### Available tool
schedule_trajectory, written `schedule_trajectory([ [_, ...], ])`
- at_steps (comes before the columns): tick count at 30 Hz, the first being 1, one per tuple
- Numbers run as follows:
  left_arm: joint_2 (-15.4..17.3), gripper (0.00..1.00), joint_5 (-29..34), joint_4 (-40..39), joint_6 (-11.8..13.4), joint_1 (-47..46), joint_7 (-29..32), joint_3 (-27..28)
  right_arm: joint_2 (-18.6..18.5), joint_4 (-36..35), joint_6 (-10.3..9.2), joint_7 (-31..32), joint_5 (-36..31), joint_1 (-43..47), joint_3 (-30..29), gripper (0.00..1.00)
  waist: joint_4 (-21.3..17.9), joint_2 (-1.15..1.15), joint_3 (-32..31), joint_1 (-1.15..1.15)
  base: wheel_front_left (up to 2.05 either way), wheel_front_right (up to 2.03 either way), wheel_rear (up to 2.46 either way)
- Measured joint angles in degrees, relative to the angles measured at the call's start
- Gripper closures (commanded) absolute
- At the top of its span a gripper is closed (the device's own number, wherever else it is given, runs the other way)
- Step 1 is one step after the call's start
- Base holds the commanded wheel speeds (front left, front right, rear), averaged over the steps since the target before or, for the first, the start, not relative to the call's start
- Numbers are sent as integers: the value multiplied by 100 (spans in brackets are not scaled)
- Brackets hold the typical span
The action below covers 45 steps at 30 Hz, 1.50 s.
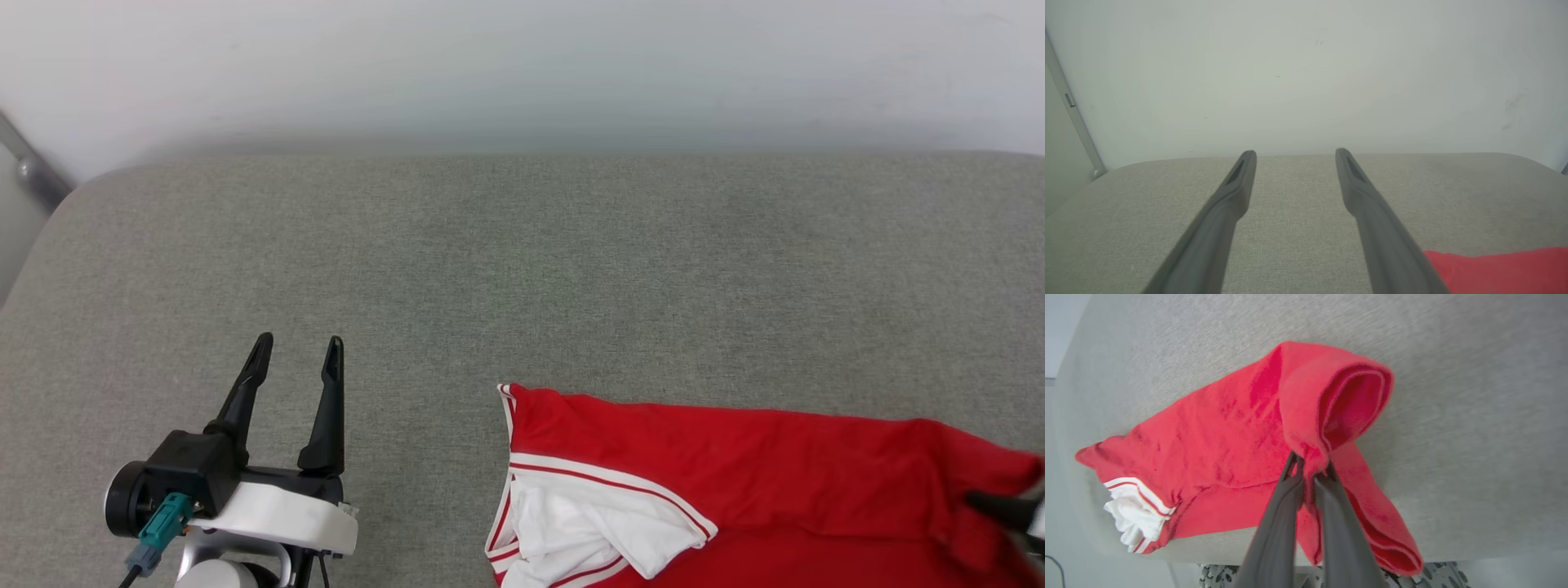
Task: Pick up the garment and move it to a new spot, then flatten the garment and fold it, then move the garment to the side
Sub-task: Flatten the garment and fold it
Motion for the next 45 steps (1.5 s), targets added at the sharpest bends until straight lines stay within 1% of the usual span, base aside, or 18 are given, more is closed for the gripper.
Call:
schedule_trajectory([
  [2,-4,0,0,13,14,0,-7,1,381,-75,0,304,270,-44,77,100,-31,0,-2,0,0,0,0],
  [4,-4,0,-2,29,20,0,-8,-1,631,-163,0,519,532,-63,197,100,-46,0,-5,0,0,0,0],
  [7,-4,0,-8,53,0,-10,-9,-23,838,-290,-1,737,1000,-29,465,100,-36,0,-11,0,0,0,0],
  [10,-1,0,-8,64,-21,-37,-3,-53,881,-312,-1,811,1701,41,860,100,6,0,-29,0,0,0,0],
  [12,2,0,-9,77,-26,-48,18,-74,882,-148,-1,656,2340,87,1336,100,38,0,-37,0,0,0,0],
  [16,12,0,-9,78,-29,-62,38,-104,899,160,-1,-9,3220,103,2353,100,107,0,-43,0,0,0,0],
  [20,0,0,-9,73,-36,-110,80,-169,900,511,-1,-686,3667,21,3321,100,229,0,-23,-1,0,0,0],
  [23,-4,0,-15,88,-73,-184,79,-183,901,683,-1,-1162,3951,-156,3935,100,340,0,24,0,0,0,0],
  [28,-43,0,-16,138,-104,-274,69,-225,905,993,-1,-1891,4065,-504,4546,100,507,0,131,0,0,0,0],
  [29,-55,0,-16,147,-107,-298,67,-231,906,1083,-1,-2004,4022,-577,4624,98,536,0,150,0,0,0,0],
  [30,-69,0,-16,159,-111,-305,54,-235,906,1184,-1,-2100,3911,-636,4697,62,560,0,166,0,0,0,0],
  [31,-79,0,-16,174,-112,-307,48,-236,906,1257,-2,-2206,3798,-671,4763,0,580,0,184,0,0,0,0],
  [35,-119,0,-30,244,-122,-311,25,-232,891,1376,-2,-2420,3640,-779,5010,0,614,0,205,0,0,0,0],
  [38,-123,0,-48,281,-121,-305,22,-213,758,1226,-1,-2542,3444,-878,5175,0,595,0,172,0,0,0,0],
  [41,-122,0,-52,314,-118,-275,16,-197,433,795,-2,-2733,3125,-904,5386,0,560,0,108,0,0,0,0],
  [43,-122,0,-51,324,-102,-256,15,-196,123,447,-1,-3141,2629,-920,5461,0,535,0,63,0,0,0,0],
  [45,-119,0,-51,323,-71,-219,0,-174,-243,257,-1,-3587,1969,-892,5436,0,496,0,20,0,0,0,0],
])
